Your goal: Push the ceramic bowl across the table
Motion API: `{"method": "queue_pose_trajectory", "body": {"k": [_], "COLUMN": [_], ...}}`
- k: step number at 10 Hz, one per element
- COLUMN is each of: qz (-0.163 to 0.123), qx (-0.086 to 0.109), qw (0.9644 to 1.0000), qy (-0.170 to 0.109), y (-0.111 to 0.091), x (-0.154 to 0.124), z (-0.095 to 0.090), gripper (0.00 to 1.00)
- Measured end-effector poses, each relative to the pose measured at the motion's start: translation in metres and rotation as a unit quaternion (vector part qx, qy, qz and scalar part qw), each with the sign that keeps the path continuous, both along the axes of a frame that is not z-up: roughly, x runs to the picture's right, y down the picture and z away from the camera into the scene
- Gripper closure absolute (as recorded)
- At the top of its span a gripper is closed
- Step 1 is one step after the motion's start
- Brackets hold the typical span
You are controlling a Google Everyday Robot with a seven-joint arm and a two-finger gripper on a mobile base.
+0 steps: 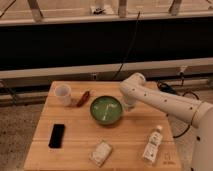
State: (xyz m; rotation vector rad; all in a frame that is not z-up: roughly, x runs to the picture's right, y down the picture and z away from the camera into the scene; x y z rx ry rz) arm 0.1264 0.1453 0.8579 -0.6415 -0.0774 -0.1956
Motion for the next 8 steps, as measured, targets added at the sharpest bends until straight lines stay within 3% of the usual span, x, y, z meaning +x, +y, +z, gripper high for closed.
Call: {"method": "queue_pose_trajectory", "body": {"k": [1,4,8], "qz": [-0.010,-0.050,-0.106], "qx": [-0.002,-0.007,-0.014], "qw": [0.9999,0.9984,0.9929], "qy": [-0.002,-0.025,-0.052], "y": [0.001,0.002,0.006], "x": [-0.003,-0.051,-0.105], "z": [0.000,-0.002,-0.005], "gripper": [0.97,0.97,0.97]}}
